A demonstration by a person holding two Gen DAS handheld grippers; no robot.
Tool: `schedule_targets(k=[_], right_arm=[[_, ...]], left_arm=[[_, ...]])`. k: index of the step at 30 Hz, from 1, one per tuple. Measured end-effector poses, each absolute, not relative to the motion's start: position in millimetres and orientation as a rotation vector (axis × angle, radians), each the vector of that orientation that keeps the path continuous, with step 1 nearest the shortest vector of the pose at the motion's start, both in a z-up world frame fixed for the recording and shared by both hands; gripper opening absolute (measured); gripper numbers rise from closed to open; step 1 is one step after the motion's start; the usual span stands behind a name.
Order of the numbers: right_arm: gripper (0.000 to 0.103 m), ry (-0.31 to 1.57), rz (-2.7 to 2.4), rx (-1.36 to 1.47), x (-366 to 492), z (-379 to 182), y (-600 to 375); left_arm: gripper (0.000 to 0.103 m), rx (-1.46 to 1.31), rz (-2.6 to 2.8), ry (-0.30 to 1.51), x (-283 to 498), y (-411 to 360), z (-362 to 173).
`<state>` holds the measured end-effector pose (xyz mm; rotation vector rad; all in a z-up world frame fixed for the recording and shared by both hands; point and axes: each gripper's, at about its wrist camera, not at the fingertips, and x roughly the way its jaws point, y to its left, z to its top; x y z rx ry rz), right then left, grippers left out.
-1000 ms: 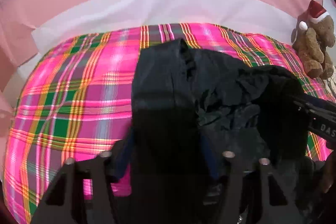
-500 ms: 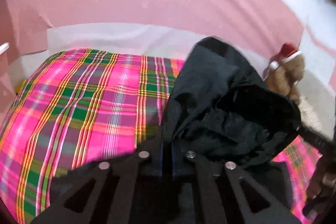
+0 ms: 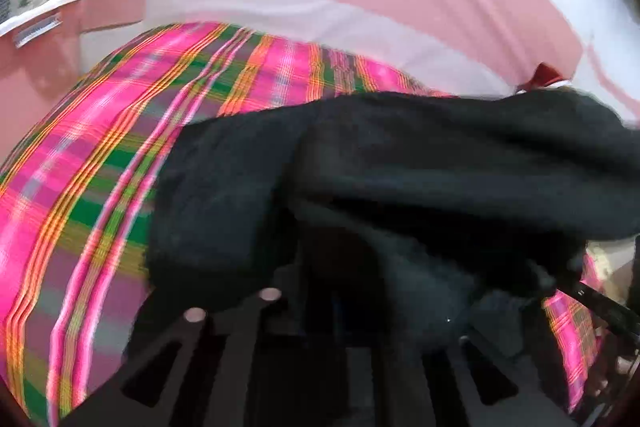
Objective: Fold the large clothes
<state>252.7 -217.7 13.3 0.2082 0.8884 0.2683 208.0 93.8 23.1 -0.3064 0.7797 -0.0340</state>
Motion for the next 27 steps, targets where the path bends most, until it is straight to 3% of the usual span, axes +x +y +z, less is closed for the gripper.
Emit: schedule_targets(k=[3, 8, 10, 12, 16, 22, 27], right_arm=[[0.018, 0.901, 0.291, 0.217, 232, 6, -222], [0.022, 0.829, 0.291, 0.242, 222, 27, -229], [0.033, 0.788, 0.300, 0.251, 230, 40, -226], [0.038, 0.758, 0.306, 0.244, 241, 51, -216], [0.038, 0.767, 0.366, 0.212, 261, 50, -183], [0.038, 0.980, 0.343, 0.144, 281, -36, -158], [0.038, 0.968, 0.332, 0.157, 279, -60, -162]], left_arm=[[0.011, -0.310, 0.001, 0.787, 185, 105, 22], [0.014, -0.290, 0.017, 0.720, 165, 111, 43], [0.037, -0.296, -0.023, 0.680, 165, 105, 57], [0.051, -0.301, -0.082, 0.642, 171, 94, 68], [0.052, -0.255, -0.202, 0.678, 192, 65, 61], [0.053, -0.199, -0.221, 0.892, 206, 41, -23], [0.056, -0.160, -0.204, 0.876, 207, 33, -32]])
